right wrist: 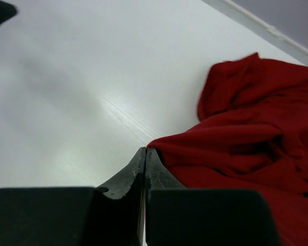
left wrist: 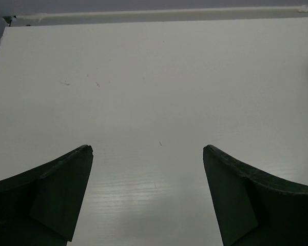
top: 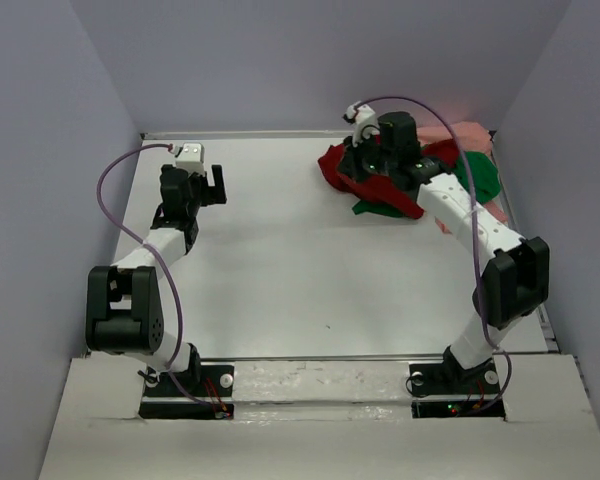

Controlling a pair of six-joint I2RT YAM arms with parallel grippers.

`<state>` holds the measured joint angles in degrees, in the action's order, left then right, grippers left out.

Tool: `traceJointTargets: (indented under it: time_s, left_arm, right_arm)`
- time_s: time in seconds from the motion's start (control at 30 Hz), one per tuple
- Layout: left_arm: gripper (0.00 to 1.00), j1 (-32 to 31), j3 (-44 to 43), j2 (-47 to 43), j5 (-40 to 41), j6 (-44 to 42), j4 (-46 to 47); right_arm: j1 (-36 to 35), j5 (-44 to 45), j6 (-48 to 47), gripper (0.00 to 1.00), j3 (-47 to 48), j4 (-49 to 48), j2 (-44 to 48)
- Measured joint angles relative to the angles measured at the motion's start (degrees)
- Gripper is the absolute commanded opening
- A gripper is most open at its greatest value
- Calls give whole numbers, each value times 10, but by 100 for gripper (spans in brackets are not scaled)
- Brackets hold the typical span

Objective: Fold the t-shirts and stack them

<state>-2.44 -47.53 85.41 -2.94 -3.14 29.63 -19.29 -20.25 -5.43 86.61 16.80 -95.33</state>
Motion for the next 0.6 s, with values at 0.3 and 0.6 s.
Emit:
traceJointTargets:
  time_s: [0.3, 0.6]
  left_arm:
    - [99, 0, 0, 0, -12, 0, -7]
    - [99, 0, 14, -6, -14, -3, -6]
  right_arm:
    - [-224, -16, 2, 0, 171, 68, -25]
    - [-257, -10, 5, 0, 306, 84, -27]
